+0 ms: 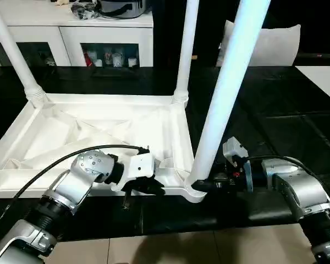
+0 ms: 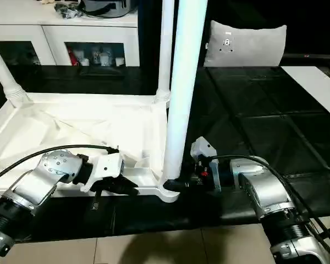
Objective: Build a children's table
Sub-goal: Rotate leg to tighten
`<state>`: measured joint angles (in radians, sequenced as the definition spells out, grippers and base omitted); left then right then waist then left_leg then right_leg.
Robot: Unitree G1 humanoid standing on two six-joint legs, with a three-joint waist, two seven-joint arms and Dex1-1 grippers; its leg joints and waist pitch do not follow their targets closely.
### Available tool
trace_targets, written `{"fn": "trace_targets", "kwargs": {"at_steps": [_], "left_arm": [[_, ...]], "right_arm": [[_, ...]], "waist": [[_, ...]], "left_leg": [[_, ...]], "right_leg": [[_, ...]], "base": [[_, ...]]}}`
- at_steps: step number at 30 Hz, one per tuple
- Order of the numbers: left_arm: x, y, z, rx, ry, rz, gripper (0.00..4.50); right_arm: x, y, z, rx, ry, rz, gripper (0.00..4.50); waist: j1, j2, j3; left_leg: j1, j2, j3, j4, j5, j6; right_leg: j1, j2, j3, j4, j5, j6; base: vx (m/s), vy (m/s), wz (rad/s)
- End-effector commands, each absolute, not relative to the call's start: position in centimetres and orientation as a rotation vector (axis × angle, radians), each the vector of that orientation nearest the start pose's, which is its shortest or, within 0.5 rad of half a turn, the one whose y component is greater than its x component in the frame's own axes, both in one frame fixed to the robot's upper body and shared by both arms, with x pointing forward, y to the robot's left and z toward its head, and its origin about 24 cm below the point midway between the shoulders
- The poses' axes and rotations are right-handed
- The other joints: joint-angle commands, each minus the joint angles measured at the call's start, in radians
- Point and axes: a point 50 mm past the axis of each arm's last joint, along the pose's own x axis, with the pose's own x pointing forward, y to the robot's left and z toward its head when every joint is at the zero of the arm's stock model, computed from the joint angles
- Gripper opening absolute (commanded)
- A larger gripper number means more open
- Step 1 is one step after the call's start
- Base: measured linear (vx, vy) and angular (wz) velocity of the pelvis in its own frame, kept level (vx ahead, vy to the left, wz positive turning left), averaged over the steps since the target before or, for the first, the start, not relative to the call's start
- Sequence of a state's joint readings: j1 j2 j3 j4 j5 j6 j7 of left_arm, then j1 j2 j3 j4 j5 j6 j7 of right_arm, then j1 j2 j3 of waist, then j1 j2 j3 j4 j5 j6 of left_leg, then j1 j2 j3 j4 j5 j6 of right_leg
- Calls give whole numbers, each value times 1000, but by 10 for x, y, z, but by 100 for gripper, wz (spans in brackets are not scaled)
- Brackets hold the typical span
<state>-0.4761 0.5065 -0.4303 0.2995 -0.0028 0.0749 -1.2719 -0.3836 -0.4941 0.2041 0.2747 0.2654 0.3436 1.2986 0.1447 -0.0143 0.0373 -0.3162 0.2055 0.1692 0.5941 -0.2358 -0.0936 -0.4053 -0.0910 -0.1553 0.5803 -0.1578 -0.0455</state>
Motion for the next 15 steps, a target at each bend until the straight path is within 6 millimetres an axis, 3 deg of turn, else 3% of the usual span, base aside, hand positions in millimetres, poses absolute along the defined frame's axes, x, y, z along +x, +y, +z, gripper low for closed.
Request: {"fn": "trace_targets", "kwargs": {"at_steps": [1, 6, 10, 12, 13, 15], "left_arm": [[277, 126, 49, 582, 464, -1566, 0], [281, 121, 47, 502, 491, -1447, 0], [294, 105, 49, 389, 477, -1259, 0], [298, 101, 49, 370, 474, -1206, 0], [306, 93, 51, 328, 467, -1107, 0], [314, 87, 53, 286, 454, -990, 0]], "right_arm": [[271, -155, 57, -8, 448, 1420, 206], [275, -138, 61, 52, 404, 1313, 203], [292, -112, 66, 155, 393, 1104, 203], [294, -109, 63, 148, 408, 1062, 203], [304, -107, 53, 121, 430, 897, 203], [316, -109, 45, 105, 436, 690, 203]], "waist": [[-3, 0, -60], [-5, 2, -58], [-21, 5, -51], [-35, 5, -51], [-35, 14, -52], [-54, 12, -52]], "left_leg": [[-16, 33, -4, -68, -66, 47], [-18, 31, -5, -70, -69, 36], [-10, 17, -4, -69, -131, 3], [-14, 12, -8, -68, -146, 2], [-15, 13, -10, -69, -150, 4], [-15, 16, -10, -68, -154, -10]], "right_leg": [[67, -70, 70, -58, -294, -101], [67, -70, 69, -62, -298, -100], [62, -68, 55, -93, -486, -26], [64, -65, 46, -103, -527, 13], [65, -66, 45, -104, -522, 15], [58, -66, 42, -105, -498, 4]], "base": [[0, 0, 0], [0, 0, 0], [0, 0, 0], [0, 0, 0], [0, 0, 0], [0, 0, 0]]}}
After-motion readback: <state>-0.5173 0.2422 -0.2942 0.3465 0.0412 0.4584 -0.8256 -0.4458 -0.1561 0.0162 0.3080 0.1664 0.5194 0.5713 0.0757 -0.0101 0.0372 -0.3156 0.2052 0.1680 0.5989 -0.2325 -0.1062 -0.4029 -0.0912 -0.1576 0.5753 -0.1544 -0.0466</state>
